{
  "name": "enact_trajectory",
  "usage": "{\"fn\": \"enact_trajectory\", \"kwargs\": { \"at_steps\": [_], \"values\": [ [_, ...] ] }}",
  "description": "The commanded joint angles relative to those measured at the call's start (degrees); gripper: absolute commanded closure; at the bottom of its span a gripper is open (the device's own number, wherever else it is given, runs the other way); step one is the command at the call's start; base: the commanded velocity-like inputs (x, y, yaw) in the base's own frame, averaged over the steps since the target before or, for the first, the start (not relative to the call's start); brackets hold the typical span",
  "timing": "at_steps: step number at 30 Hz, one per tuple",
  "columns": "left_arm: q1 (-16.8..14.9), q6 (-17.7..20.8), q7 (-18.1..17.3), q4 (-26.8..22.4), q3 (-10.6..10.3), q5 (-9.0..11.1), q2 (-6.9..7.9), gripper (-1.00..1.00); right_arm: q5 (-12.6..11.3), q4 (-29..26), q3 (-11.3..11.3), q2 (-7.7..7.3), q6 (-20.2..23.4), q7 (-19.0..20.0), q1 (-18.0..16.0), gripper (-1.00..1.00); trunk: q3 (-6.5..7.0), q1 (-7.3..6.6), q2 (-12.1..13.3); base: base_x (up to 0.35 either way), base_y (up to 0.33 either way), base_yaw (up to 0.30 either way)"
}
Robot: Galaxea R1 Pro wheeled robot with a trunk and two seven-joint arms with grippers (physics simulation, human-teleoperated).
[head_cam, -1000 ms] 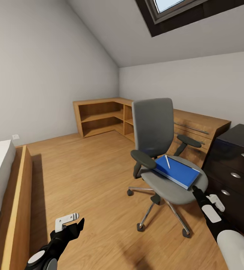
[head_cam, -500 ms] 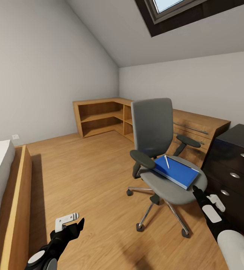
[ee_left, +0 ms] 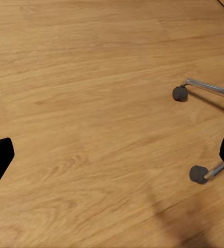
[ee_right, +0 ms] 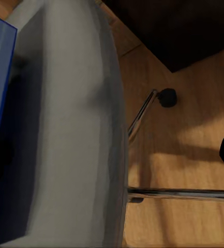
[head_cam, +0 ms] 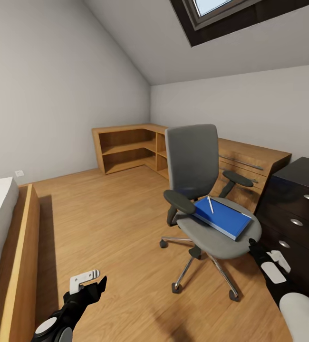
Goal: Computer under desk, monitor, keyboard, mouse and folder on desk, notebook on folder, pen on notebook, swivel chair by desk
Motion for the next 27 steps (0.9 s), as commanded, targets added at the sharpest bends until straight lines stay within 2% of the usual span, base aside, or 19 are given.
{"fn": "enact_trajectory", "kwargs": {
  "at_steps": [1, 5, 10, 12, 17, 23, 27],
  "values": [
    [0.00, 0.25, 0.37, -0.09, 0.04, 0.61, -0.03, -1.00, -0.84, 0.07, 0.04, -0.06, 0.00, -0.04, -0.03, -1.00, -0.04, -0.01, -0.02, 0.000, -0.004, 0.000],
    [0.00, 0.23, 0.37, -0.09, 0.16, 0.68, -0.05, -1.00, -3.34, 0.30, -0.03, -0.24, 1.46, 0.04, -0.03, -1.00, -0.04, -0.01, -0.02, 0.000, -0.001, 0.000],
    [0.00, 0.17, 0.37, -0.09, 0.13, 0.69, -0.10, -1.00, -4.16, 0.34, 0.01, -0.27, 1.90, 0.07, -0.03, -1.00, -0.04, -0.01, -0.02, 0.000, 0.000, 0.000],
    [0.00, 0.13, 0.37, -0.09, 0.09, 0.70, -0.14, -1.00, -4.27, 0.35, 0.02, -0.28, 1.95, 0.09, -0.03, -1.00, -0.04, -0.01, -0.02, 0.000, 0.000, 0.000],
    [0.00, 0.09, 0.42, -0.09, 0.04, 0.70, -0.22, -1.00, -4.41, 0.35, 0.04, -0.28, 2.03, 0.15, -0.03, -1.00, -0.94, 1.09, -2.03, 0.000, 0.000, 0.000],
    [0.00, 0.15, 0.37, -0.09, 0.13, 0.70, -0.15, -1.00, -4.46, 0.16, 0.17, -0.06, 2.05, 0.49, -0.03, -1.00, -0.94, 1.09, -2.03, 0.001, 0.000, 0.000],
    [0.00, 0.14, 0.30, -0.09, 0.07, 0.70, -0.12, -1.00, -4.46, 0.11, 0.21, 0.05, 2.05, 0.51, -0.03, -1.00, -0.94, 1.09, -2.03, 0.202, 0.006, 0.000]
  ]
}}
